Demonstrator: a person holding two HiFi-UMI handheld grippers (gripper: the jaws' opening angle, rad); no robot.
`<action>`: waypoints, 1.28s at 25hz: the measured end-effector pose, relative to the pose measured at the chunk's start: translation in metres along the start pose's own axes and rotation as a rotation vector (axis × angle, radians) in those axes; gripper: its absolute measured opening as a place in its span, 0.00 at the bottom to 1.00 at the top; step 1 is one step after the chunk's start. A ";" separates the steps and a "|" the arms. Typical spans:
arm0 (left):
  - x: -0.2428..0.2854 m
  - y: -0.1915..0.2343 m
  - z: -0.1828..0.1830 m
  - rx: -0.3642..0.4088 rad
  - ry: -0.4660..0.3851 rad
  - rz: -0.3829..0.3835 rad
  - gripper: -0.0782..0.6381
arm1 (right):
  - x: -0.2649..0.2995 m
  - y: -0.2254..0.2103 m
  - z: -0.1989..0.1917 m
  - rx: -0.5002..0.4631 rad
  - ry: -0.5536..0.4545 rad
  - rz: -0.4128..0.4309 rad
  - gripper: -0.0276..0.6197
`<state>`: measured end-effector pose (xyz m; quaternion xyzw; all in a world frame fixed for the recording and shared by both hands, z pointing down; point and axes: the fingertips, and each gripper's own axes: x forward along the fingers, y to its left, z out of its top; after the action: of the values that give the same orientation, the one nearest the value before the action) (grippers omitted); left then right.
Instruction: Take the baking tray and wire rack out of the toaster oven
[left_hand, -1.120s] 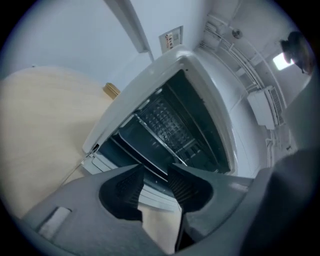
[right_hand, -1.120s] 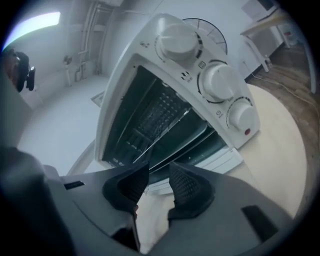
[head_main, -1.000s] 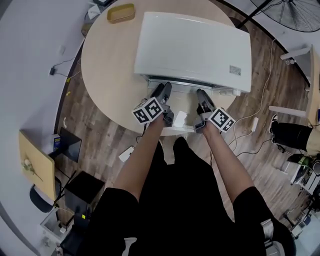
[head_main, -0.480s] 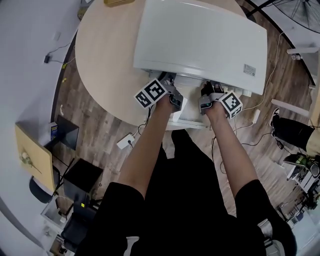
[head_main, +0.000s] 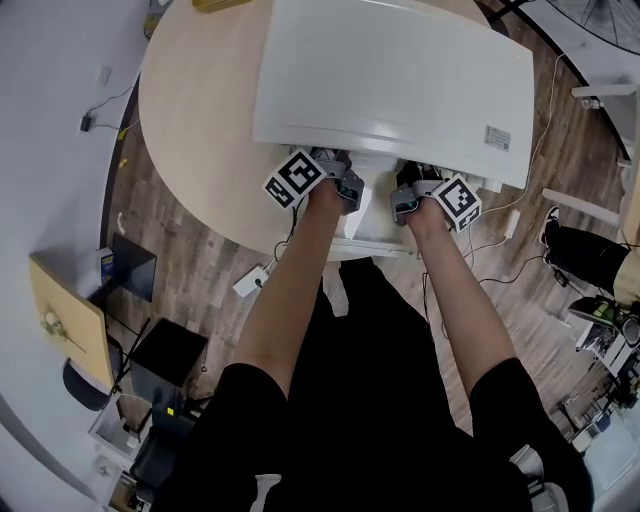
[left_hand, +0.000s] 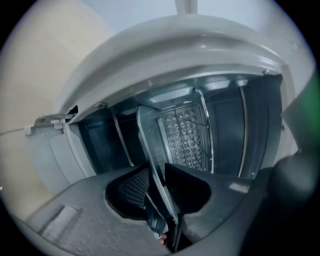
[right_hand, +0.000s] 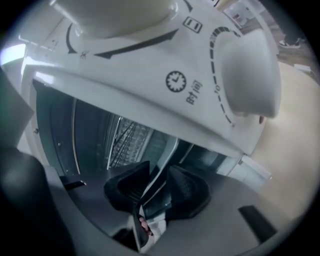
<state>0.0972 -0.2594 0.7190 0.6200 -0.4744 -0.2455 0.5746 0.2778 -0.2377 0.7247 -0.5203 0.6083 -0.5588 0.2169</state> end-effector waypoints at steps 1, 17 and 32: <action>0.000 0.000 0.001 -0.012 -0.006 -0.011 0.25 | 0.000 0.001 -0.001 0.001 0.009 0.002 0.20; -0.076 0.006 -0.039 -0.123 0.030 -0.065 0.23 | -0.065 -0.013 -0.035 0.068 0.060 0.017 0.20; -0.225 -0.012 -0.114 -0.167 0.038 -0.028 0.23 | -0.216 0.002 -0.089 0.105 0.211 0.050 0.18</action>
<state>0.1008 -0.0100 0.6779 0.5809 -0.4326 -0.2804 0.6300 0.2802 -0.0084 0.6794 -0.4313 0.6105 -0.6359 0.1924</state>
